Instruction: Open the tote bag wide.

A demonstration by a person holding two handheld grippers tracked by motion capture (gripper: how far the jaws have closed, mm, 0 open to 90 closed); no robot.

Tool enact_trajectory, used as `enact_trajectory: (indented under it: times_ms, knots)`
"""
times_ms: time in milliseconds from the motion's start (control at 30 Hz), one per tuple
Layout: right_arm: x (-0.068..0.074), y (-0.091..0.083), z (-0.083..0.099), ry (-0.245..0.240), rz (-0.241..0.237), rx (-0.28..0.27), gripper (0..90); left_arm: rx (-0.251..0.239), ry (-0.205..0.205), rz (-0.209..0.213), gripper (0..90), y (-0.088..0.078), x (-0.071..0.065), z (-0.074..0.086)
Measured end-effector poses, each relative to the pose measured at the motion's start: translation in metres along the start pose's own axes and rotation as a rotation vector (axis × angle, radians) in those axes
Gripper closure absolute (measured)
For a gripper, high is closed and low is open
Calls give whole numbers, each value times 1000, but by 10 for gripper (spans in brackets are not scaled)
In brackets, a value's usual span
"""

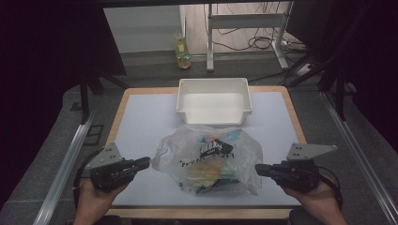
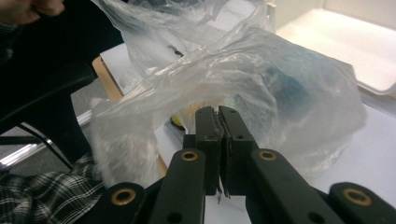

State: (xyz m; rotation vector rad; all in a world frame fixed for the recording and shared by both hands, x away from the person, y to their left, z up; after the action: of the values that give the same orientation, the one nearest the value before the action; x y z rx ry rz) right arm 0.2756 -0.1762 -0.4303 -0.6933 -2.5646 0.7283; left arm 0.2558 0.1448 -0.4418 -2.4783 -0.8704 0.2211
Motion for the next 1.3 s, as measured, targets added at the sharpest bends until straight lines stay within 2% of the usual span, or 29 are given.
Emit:
enact_trajectory:
  times_ms: [100,133,167,200,233,267,300,333,467,533,600,667,767,800,833,1000,1033,1067,1100,1133,1167,1233,1300]
  knots:
    - [-7,12,0,4,7,8,863,8,10,25,853,15,-10,-1]
    - [-11,16,0,8,15,10,863,8,10,25,854,15,-10,-1]
    - [-15,21,1,8,29,11,863,17,8,38,854,29,-13,0]
    - [-15,21,1,8,29,11,863,17,8,38,854,29,-13,0]
    - [-26,30,3,23,43,17,865,34,16,48,854,44,-13,3]
    - [-29,33,3,28,45,19,865,39,15,52,854,52,-13,3]
    - [-29,33,3,28,45,19,865,39,15,52,854,52,-13,3]
    - [-40,42,6,41,59,29,866,49,14,56,856,67,-12,6]
    - [-58,55,13,52,99,48,870,76,8,58,861,96,-7,15]
    - [-67,61,18,70,111,56,873,85,-13,66,865,110,-5,21]
    - [-72,65,21,78,115,58,874,98,-14,62,871,115,-3,25]
    - [-86,74,31,101,132,69,878,125,-28,43,875,131,4,36]
    - [-99,82,41,116,156,96,880,157,-34,21,885,143,12,47]
    - [-102,85,44,121,161,102,880,157,-34,21,887,143,12,47]
    - [-105,87,47,132,160,107,881,186,-33,-1,890,150,17,54]
    - [-122,95,62,159,191,144,886,254,-39,-70,892,165,36,69]
    - [-122,95,62,159,191,144,886,254,-39,-70,892,165,36,69]
    - [-130,97,69,163,218,160,889,296,-34,-109,892,170,46,77]
    - [-130,97,69,163,218,160,889,296,-34,-109,892,170,46,77]
    - [-137,96,76,173,238,174,890,341,-38,-146,892,173,56,87]
    - [-140,96,79,173,250,183,890,355,-43,-152,893,174,61,91]
    - [-143,95,83,181,259,194,890,335,-88,-133,893,171,64,91]
    - [-140,93,83,196,239,182,889,298,-93,-126,892,165,63,85]
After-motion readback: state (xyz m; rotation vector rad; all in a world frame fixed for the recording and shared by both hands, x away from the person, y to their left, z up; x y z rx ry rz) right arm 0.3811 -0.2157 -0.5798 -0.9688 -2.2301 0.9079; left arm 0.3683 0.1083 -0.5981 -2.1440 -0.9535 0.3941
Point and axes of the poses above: each handheld gripper's, and its own axes: y roughly forward along the jaws, z roughly out of its underside, x roughly to its left, the point moved 10 cm from there along y, roughly forward along the jaws, and after that the axes turned 6 degrees about y, right-handed, at the moved point
